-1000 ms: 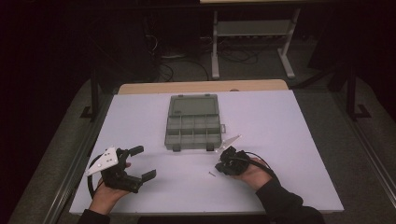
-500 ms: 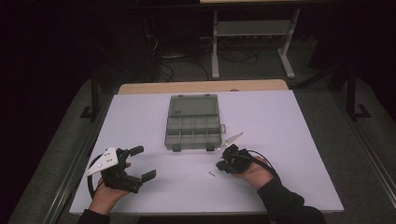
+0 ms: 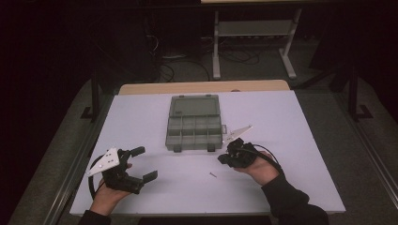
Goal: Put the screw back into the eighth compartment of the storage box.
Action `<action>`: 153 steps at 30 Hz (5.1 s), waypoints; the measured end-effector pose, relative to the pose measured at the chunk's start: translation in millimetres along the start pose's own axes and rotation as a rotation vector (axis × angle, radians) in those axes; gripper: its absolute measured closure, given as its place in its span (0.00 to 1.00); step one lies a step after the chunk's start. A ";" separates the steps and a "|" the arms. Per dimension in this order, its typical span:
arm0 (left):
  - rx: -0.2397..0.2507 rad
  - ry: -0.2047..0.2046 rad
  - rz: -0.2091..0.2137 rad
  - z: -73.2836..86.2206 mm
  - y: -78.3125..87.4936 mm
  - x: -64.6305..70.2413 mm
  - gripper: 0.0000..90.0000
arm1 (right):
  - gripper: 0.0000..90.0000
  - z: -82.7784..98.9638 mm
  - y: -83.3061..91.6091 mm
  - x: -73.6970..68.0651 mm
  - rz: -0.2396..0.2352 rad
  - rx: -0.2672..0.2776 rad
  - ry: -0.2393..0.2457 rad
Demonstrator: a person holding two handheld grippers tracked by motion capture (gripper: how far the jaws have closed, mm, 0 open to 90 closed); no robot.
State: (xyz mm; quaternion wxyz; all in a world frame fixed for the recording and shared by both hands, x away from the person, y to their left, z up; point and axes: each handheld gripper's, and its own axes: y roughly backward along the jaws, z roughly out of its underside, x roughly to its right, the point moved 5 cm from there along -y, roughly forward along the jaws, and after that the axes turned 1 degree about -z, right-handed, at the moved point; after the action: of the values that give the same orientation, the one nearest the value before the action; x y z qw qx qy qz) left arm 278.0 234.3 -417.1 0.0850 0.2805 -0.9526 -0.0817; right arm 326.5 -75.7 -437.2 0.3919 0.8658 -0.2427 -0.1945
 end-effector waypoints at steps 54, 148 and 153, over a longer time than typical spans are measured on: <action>-0.001 0.003 -0.003 0.4 -0.7 -0.6 0.00 | 0.96 -64.4 -4.2 46.3 0.103 0.100 -0.045; 0.005 -0.005 -0.003 -0.7 1.2 1.0 0.00 | 0.44 4.4 -8.0 -21.5 -0.027 0.064 0.059; 0.005 -0.005 -0.004 -0.7 1.1 0.9 0.00 | 0.57 6.9 -12.6 -24.1 -0.043 0.043 0.076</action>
State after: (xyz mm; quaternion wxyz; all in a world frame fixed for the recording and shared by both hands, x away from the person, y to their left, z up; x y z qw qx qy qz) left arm 276.7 234.7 -416.0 0.0820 0.2823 -0.9524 -0.0802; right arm 306.8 -58.7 -447.6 0.3777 0.8859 -0.2130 -0.1648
